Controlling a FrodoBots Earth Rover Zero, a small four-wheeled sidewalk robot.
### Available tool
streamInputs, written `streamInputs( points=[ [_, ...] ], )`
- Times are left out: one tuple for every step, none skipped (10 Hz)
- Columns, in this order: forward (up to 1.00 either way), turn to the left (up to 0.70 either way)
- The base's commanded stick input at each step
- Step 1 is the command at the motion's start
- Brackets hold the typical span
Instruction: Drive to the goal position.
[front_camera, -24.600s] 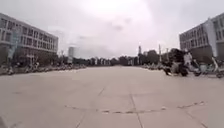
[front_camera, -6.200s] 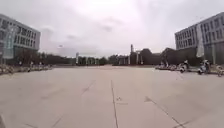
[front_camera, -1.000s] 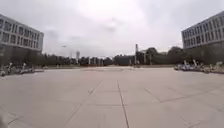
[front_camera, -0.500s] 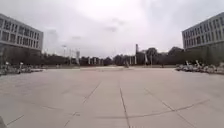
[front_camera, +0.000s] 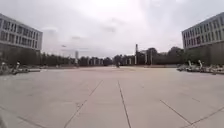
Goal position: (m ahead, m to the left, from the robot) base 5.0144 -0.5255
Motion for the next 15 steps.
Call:
streamInputs(
  points=[
    [0.70, 0.01],
    [0.70, 0.01],
    [0.70, 0.02],
    [0.70, 0.06],
    [0.70, 0.12],
    [0.70, 0.14],
    [0.70, 0.11],
    [0.70, 0.05],
    [0.70, 0.02],
    [0.70, 0.02],
    [0.70, 0.02],
    [0.70, 0.02],
    [0.70, 0.02],
    [0.70, 0.02],
    [0.70, 0.02]
  ],
)
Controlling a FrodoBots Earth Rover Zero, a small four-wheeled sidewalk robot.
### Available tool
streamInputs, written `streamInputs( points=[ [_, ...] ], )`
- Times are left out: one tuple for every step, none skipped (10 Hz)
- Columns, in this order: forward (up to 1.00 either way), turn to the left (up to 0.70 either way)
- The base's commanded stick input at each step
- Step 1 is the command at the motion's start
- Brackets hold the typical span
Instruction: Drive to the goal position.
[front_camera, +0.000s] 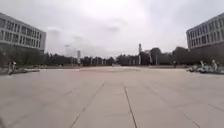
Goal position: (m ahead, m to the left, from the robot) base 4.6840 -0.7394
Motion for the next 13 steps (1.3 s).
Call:
streamInputs(
  points=[
    [0.70, 0.02],
    [0.70, 0.02],
    [0.70, 0.02],
    [0.70, 0.02],
    [0.70, 0.02],
    [0.70, 0.02],
    [0.70, 0.02],
    [0.70, 0.02],
    [0.70, 0.02],
    [0.70, 0.02],
    [0.70, 0.02],
    [0.70, 0.02],
    [0.70, 0.02]
  ],
)
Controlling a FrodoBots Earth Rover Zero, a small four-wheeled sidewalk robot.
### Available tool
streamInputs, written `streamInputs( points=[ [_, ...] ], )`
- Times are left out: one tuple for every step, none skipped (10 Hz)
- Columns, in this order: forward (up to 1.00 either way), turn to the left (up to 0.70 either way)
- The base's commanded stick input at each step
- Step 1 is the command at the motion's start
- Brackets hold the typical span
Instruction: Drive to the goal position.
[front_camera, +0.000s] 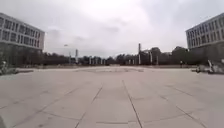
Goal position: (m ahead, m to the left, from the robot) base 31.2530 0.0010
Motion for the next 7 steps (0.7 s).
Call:
streamInputs(
  points=[
    [0.70, 0.02],
    [0.70, 0.02],
    [0.70, 0.02],
    [0.70, 0.02],
    [0.70, 0.02],
    [0.70, 0.02],
    [0.70, 0.02]
  ],
)
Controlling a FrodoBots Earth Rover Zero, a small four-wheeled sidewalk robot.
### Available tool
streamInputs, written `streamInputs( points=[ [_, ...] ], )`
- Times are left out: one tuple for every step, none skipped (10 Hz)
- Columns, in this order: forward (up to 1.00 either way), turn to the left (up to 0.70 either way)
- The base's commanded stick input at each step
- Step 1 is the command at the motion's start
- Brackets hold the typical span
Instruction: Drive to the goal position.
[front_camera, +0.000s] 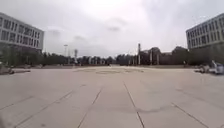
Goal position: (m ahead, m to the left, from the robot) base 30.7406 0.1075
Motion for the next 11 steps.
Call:
streamInputs(
  points=[
    [0.70, 0.02],
    [0.70, 0.02],
    [0.70, 0.02],
    [0.70, 0.02],
    [0.70, 0.01],
    [0.70, 0.01],
    [0.70, 0.01],
    [0.70, 0.01],
    [0.70, 0.01],
    [0.70, 0.01],
    [0.70, 0.01]
  ],
)
